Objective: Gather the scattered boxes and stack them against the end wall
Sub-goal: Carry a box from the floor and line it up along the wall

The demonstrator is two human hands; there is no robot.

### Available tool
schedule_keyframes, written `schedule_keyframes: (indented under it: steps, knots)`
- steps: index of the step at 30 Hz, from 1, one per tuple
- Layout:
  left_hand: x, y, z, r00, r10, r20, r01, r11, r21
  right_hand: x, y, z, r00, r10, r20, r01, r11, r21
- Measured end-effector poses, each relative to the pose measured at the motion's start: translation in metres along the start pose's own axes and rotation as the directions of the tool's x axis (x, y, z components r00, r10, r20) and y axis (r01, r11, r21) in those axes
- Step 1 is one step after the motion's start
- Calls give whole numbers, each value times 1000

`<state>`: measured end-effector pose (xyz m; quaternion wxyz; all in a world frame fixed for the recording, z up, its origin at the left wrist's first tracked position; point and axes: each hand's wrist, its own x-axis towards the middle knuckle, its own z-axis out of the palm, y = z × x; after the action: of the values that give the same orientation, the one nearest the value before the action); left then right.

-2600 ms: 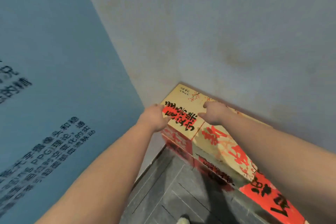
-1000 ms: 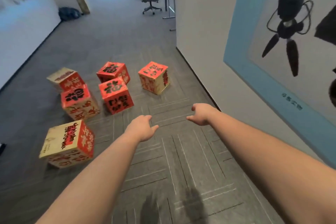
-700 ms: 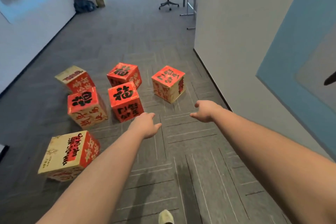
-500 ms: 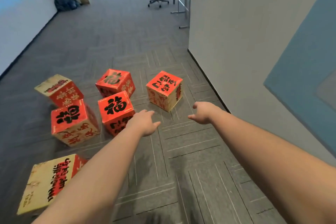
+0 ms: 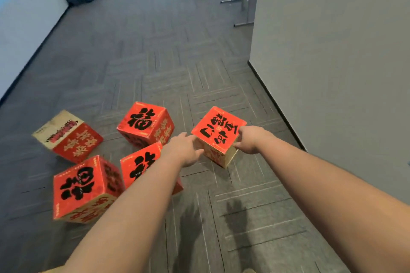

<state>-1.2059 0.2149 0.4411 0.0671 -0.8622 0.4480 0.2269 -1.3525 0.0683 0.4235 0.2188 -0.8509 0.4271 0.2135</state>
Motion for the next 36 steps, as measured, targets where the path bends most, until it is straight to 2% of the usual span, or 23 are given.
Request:
schedule_keyframes:
  steps: [5,11,15,21,28,32,36]
  knots:
    - [112,-28,-48,999,21,43,-22,1000,8,102,-33,-51,999,38,-15,-38,999,-13]
    - [269,-49,-90,990,120,69,-127,987,94,219,-45,-83,991,134,-30,-133,991,28]
    - [335,-50,-98,971,148,186,-176,973,147,274,-46,-82,983,175,48,-178,982,63]
    - [425,-30,-103,952,174,253,-229,951,210,352,-19,-89,967,234,103,-243,966,87]
    - [523,-1,-69,917,248,313,-323,921,217,416,12,-71,927,338,165,-360,925,125]
    - [578,11,-24,874,319,366,-417,880,228,445,31,-35,876,433,214,-469,868,163]
    - [609,1,25,847,317,426,-442,866,233,468,34,14,842,468,268,-519,838,167]
